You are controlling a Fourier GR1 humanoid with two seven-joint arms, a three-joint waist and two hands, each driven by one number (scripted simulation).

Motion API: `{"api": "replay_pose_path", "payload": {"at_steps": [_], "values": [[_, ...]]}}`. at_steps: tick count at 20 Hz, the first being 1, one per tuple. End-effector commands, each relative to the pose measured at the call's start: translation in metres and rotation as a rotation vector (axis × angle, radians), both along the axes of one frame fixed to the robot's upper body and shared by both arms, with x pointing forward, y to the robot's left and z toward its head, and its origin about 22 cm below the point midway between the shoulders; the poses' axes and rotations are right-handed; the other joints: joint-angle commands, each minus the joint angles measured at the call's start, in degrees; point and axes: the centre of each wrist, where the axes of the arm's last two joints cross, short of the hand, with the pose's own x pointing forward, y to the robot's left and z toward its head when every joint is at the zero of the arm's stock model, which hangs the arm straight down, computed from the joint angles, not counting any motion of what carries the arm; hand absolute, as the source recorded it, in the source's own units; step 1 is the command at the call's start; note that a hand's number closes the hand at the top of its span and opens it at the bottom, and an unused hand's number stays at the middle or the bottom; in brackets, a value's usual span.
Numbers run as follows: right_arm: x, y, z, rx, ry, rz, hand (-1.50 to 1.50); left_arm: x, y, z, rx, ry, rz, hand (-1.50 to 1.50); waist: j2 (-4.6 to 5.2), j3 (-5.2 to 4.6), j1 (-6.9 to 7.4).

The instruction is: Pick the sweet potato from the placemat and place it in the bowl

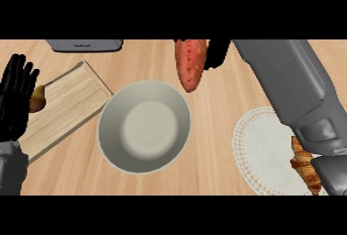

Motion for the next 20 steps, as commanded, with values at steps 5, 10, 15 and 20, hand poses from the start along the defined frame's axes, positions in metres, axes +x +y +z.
{"api": "replay_pose_path", "payload": {"at_steps": [5, 10, 15, 20], "values": [[-0.045, 0.057, -0.059, -0.058, 0.040, 0.056, 1.50, 0.009, -0.016, -0.007, -0.008, -0.001, -0.005, 0.00, 0.42, 0.02, -0.03], [-0.060, 0.075, -0.094, -0.170, -0.049, -0.017, 1.50, -0.002, -0.011, -0.002, -0.001, -0.010, -0.008, 0.00, 0.56, 0.03, 1.07], [-0.073, 0.074, -0.139, -0.153, 0.147, -0.168, -1.50, 0.005, -0.007, 0.008, 0.003, -0.003, -0.036, 0.00, 0.46, 0.02, 1.50], [-0.065, 0.068, -0.170, -0.001, 0.317, -0.150, -1.50, 0.012, -0.012, 0.018, 0.003, -0.028, -0.038, 0.00, 0.85, 0.04, 2.70]]}}
